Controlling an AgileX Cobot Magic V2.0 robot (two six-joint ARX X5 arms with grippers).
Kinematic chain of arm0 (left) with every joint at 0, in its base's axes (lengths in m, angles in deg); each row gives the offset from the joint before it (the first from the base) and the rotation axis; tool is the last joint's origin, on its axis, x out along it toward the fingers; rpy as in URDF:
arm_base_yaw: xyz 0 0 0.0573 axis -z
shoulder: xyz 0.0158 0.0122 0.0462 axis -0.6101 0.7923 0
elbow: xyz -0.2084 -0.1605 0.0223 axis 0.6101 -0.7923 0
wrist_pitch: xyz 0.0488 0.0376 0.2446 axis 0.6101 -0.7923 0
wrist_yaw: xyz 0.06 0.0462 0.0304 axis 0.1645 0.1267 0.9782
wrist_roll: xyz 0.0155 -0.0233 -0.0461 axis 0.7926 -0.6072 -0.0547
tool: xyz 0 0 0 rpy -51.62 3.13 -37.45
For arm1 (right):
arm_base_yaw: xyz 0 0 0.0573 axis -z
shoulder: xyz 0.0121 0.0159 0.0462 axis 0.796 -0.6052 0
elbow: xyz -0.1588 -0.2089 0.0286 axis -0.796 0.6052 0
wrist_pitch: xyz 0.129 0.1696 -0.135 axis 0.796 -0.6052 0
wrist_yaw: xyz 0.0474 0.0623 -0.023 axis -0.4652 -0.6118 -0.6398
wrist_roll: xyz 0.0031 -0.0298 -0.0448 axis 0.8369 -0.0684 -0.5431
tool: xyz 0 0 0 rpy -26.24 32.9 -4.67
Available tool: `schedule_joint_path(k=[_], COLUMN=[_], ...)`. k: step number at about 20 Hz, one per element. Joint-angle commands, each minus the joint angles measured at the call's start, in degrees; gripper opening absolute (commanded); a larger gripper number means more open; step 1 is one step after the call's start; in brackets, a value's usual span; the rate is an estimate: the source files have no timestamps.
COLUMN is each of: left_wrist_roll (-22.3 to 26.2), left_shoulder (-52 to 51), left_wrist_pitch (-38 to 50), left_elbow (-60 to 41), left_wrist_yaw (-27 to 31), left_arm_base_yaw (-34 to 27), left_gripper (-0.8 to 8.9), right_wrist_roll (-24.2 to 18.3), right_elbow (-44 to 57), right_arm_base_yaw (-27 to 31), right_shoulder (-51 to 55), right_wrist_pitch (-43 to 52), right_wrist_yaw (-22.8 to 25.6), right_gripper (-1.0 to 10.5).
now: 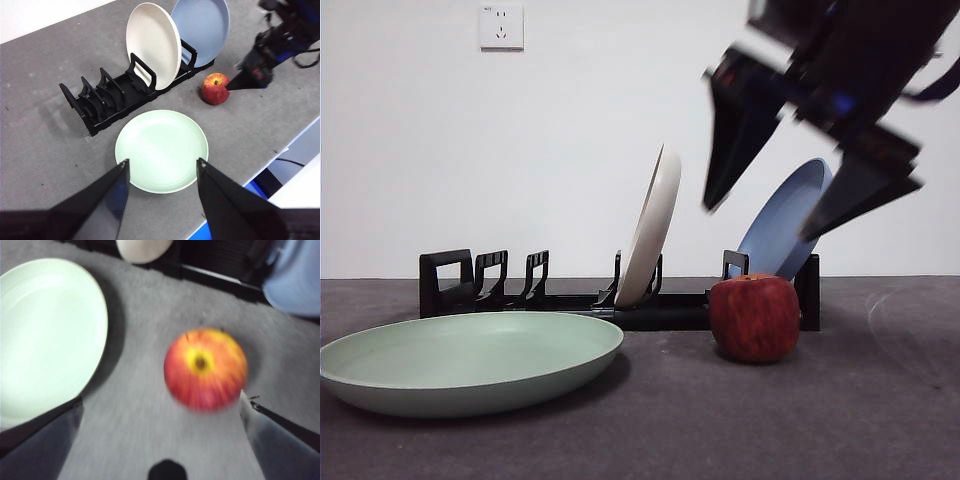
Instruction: Take the green plate from the plate rack,put the plate on the table,take the apple from the table,put the apple in the plate
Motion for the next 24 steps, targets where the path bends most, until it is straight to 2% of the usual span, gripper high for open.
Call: schedule_joint_path(k=[1,5,9,16,18,22,24], left_wrist_roll=[-0.55,-0.35,-0.33,-0.33,-0.35,-0.35,-0.35], left_shoulder=[-0.22,-0.22,-0.22,-0.22,-0.22,-0.22,-0.22], left_wrist_pitch=[0.22,0.22,0.22,0.22,0.22,0.24,0.24], left_elbow=[0.02,0.02,0.02,0.02,0.02,0.02,0.02], left_wrist_yaw=[0.02,0.02,0.07,0.04,0.04,0.04,0.04], left_arm_base_yaw=[0.09,0.09,0.09,0.09,0.09,0.09,0.09], left_gripper=[2.25,2.25,2.25,2.25,2.25,2.25,2.25], right_wrist_roll=[1.75,1.86,1.86,1.88,1.88,1.86,1.90], right_elbow=[0.09,-0.92,-1.01,-1.46,-3.10,-11.61,-16.52], right_arm_base_yaw=[-0.42,-0.42,-0.37,-0.37,-0.37,-0.79,-1.62], right_shoulder=[-4.04,-9.11,-13.09,-14.53,-14.51,-14.49,-14.49], right_wrist_pitch=[2.47,3.52,8.72,8.96,6.62,-2.56,-5.90], right_wrist_yaw=[2.62,7.54,7.67,7.67,7.63,4.57,-0.74], right_gripper=[5.3,5.3,5.2,1.1,0.8,0.8,0.8])
